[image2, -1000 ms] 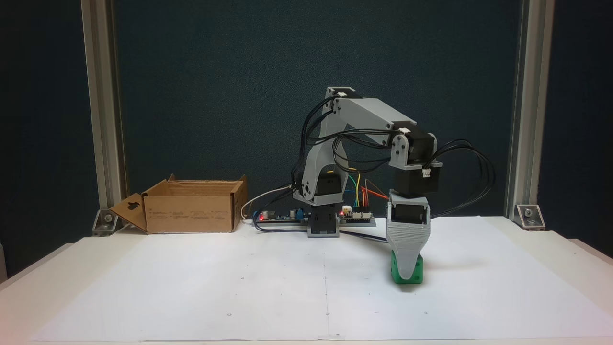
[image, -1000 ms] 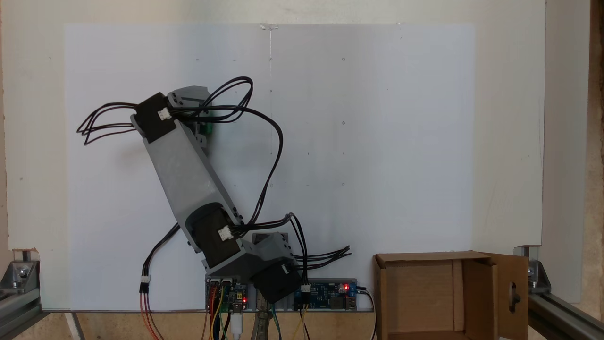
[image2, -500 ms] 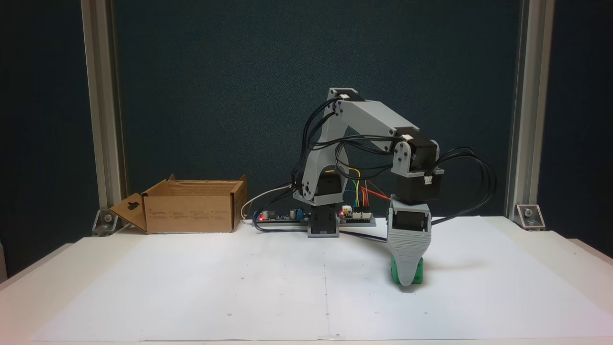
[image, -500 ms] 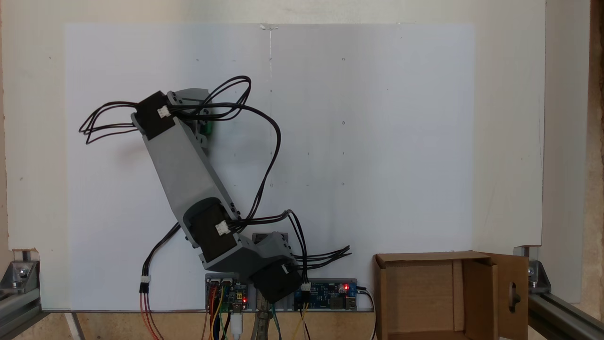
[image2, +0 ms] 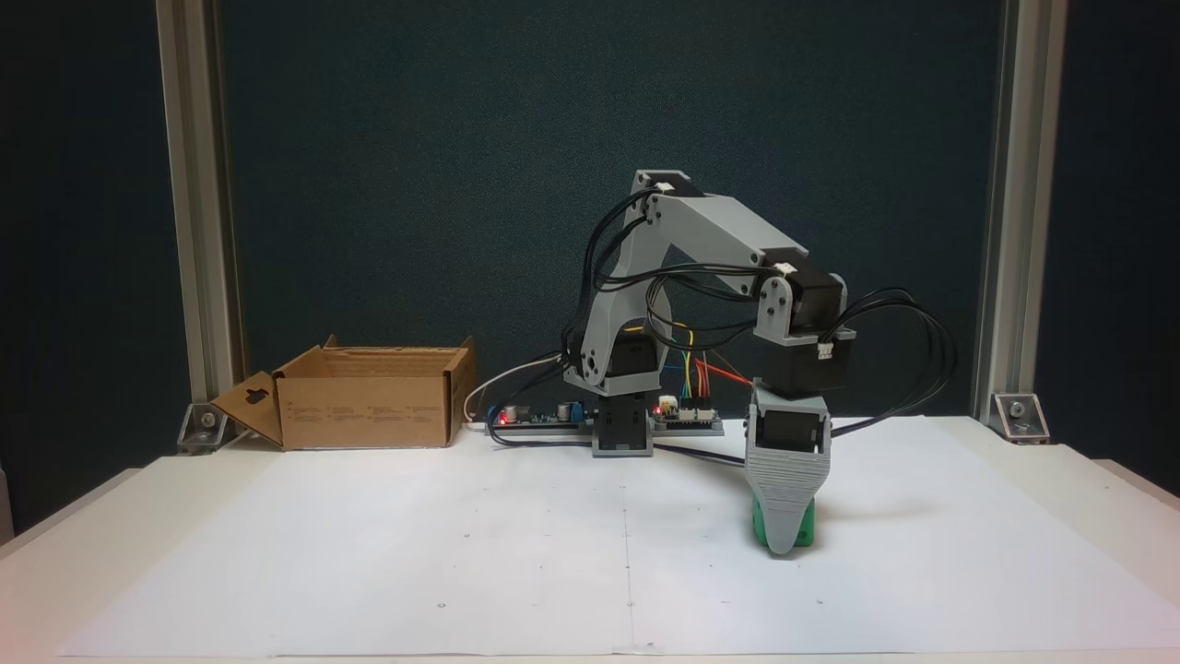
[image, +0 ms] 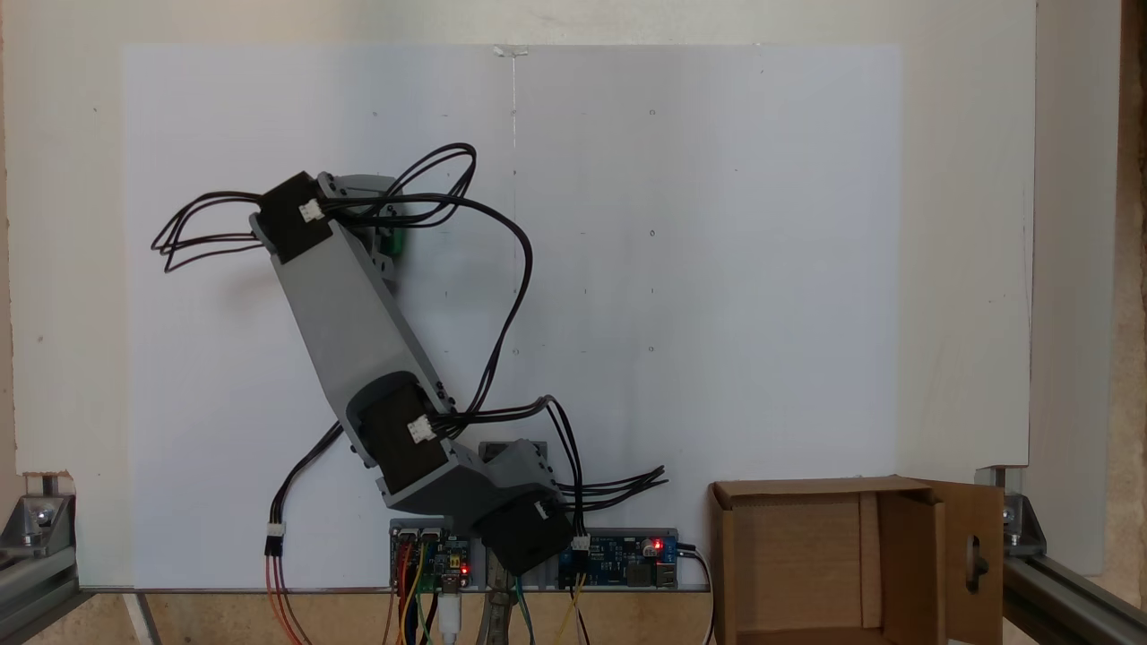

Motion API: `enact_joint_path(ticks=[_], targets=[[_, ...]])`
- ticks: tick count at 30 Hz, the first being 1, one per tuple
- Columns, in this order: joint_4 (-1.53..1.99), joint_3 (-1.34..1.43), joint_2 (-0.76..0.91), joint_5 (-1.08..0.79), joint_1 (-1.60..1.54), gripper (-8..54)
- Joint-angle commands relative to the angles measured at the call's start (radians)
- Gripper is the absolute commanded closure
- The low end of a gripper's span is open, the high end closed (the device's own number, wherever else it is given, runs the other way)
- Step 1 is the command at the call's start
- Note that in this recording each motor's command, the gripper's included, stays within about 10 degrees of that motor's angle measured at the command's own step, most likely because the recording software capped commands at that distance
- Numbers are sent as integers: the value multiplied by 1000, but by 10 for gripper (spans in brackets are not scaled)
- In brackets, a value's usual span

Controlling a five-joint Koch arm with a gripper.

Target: Grasp a green dice and put it in the bin.

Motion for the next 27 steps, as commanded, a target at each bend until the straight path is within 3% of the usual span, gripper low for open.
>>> enact_joint_path(ticks=[1, 11, 13, 16, 27], targets=[[0, -11, 2, 72, 2, 120], [0, -5, -5, 71, 0, 175], [0, 2, -3, 72, -5, 265], [0, 9, -3, 77, -3, 334], [23, 11, 34, 75, -3, 335]])
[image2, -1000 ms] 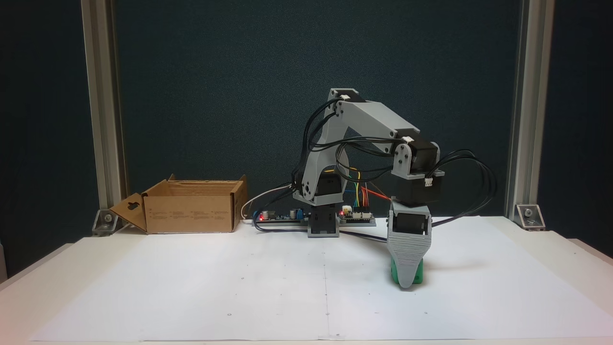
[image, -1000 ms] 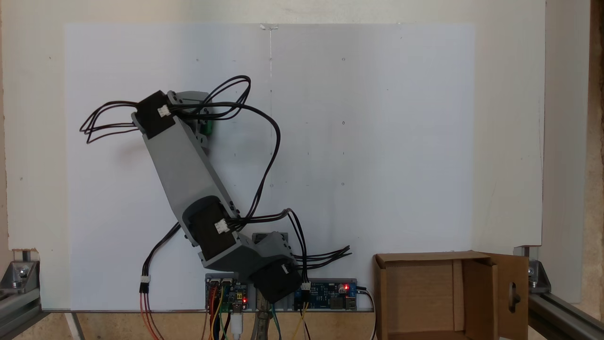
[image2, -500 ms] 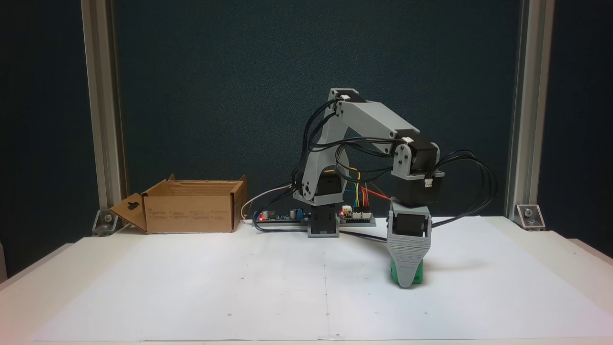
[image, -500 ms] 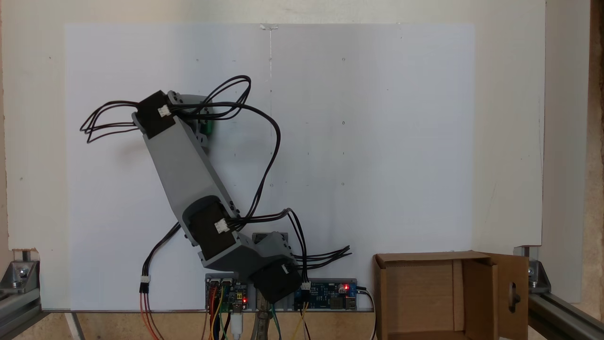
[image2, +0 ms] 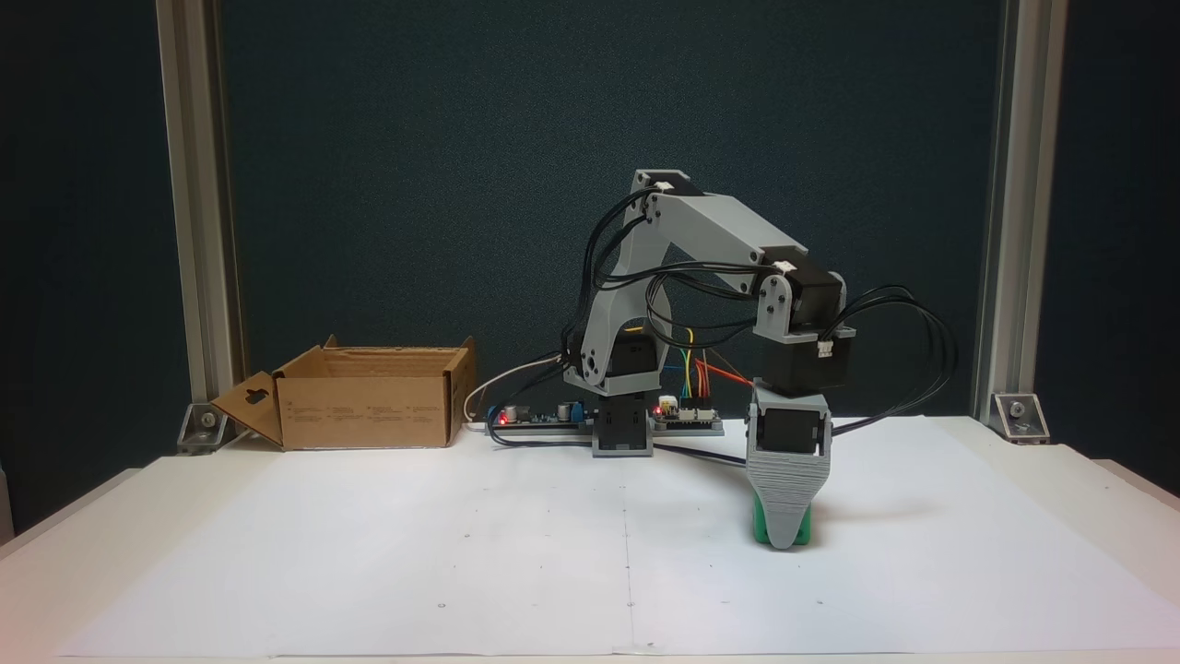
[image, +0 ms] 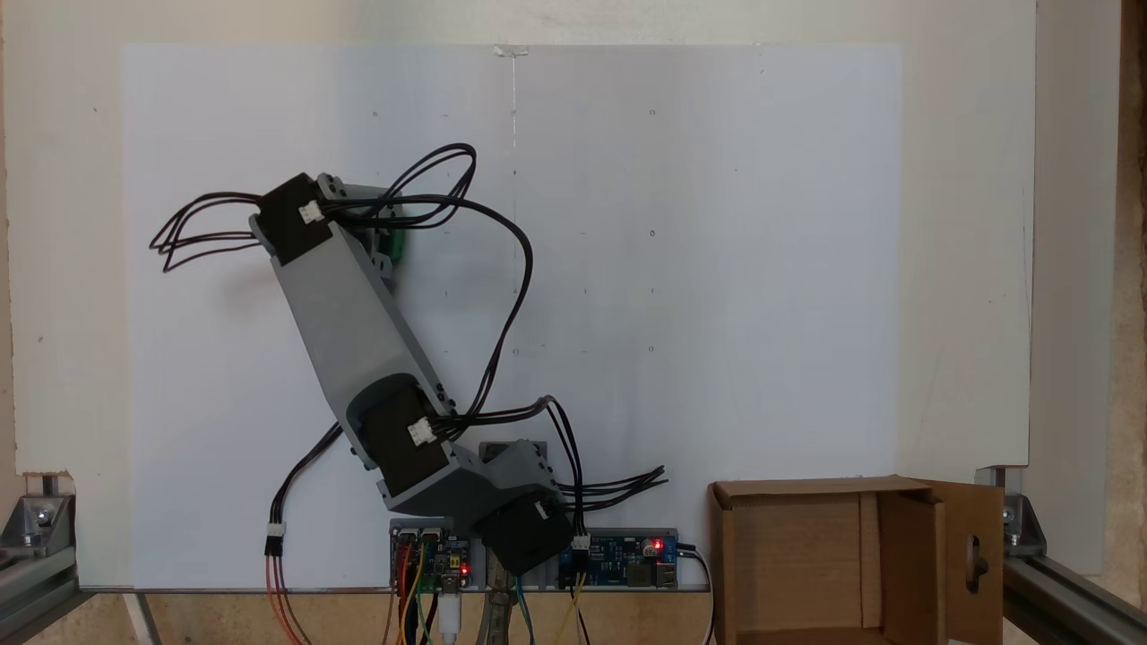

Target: Grasp a green dice and put it in the bin.

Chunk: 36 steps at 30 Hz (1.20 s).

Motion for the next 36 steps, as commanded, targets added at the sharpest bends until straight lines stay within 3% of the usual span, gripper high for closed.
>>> enact_joint_path(ticks=[1, 27, 36], targets=[[34, -3, 43, 75, 0, 335], [284, -60, 621, 72, 109, 335], [285, -72, 672, 67, 167, 335]])
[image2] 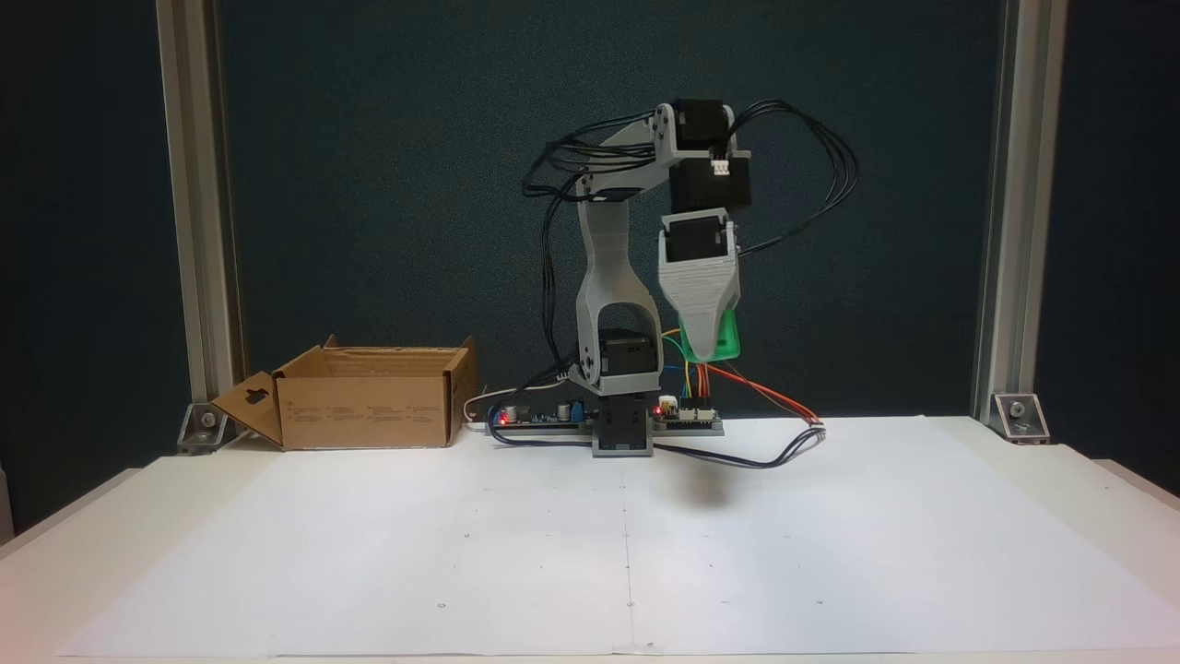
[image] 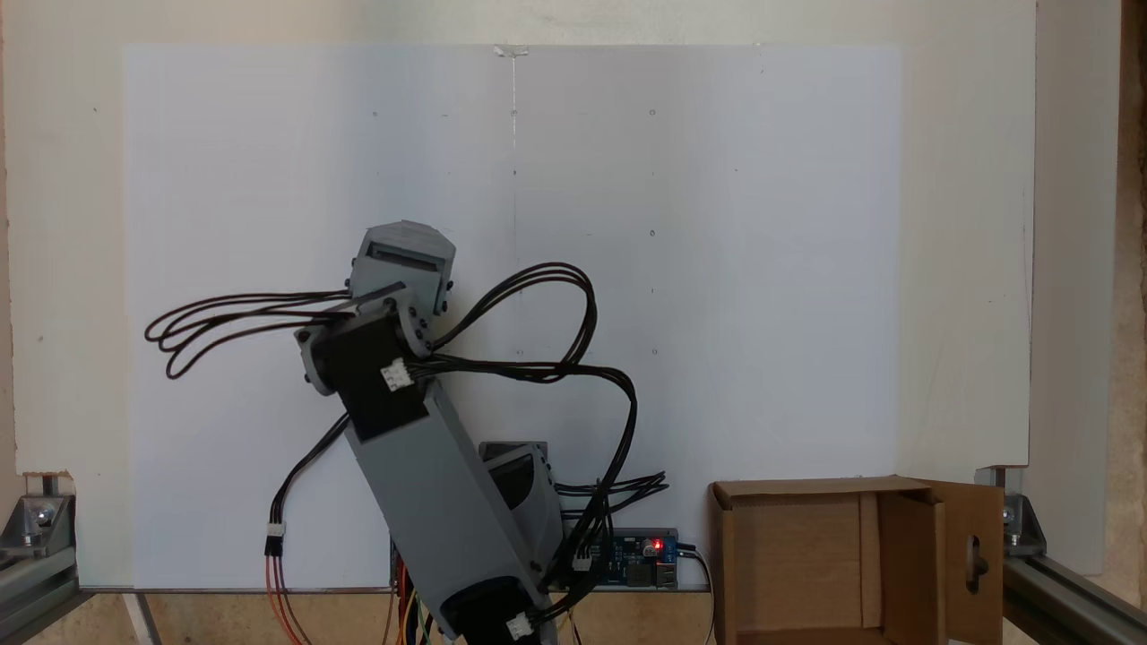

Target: Grasp a green dice and put it in the bin.

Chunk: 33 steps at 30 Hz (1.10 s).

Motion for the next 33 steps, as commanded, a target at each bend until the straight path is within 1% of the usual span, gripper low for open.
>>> enact_joint_path(ticks=[1, 10, 17, 21, 27, 33], targets=[[-3, -81, 31, 63, 25, 335], [-18, -120, 31, -117, 380, 335], [-126, -121, 20, -348, 749, 335], [-146, -121, 6, -514, 988, 335], [-146, -183, -52, -695, 1378, 335], [-144, -196, -132, -808, 1666, 334]])
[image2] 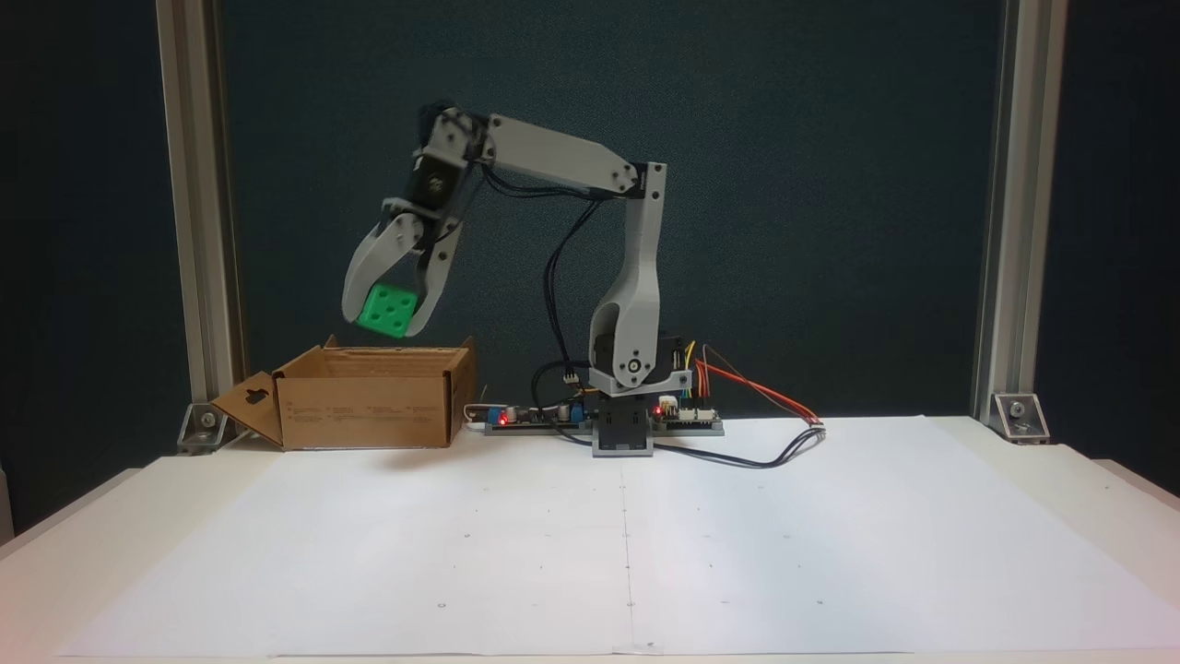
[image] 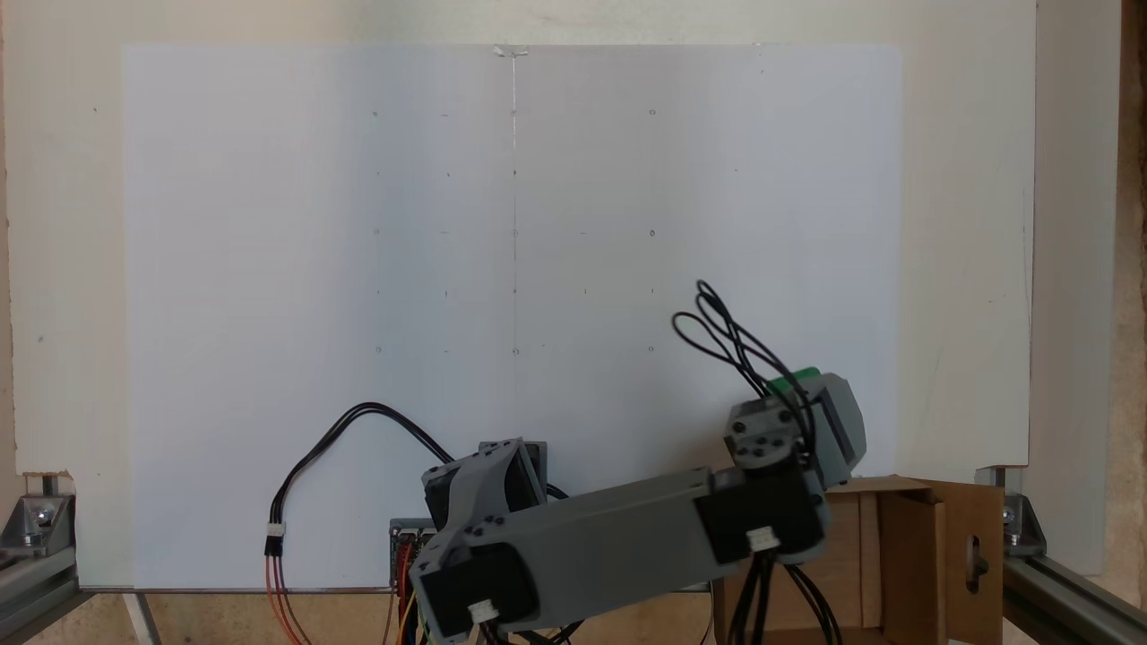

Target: Grasp a green dice and put it in the bin.

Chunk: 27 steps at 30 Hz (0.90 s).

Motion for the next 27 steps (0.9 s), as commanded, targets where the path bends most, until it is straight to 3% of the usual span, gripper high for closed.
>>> enact_joint_path(ticks=[1, 15, 27], targets=[[-17, -75, -14, -101, 97, 334], [26, -75, -135, -402, 572, 331], [-172, -75, -328, -411, 584, 331]])
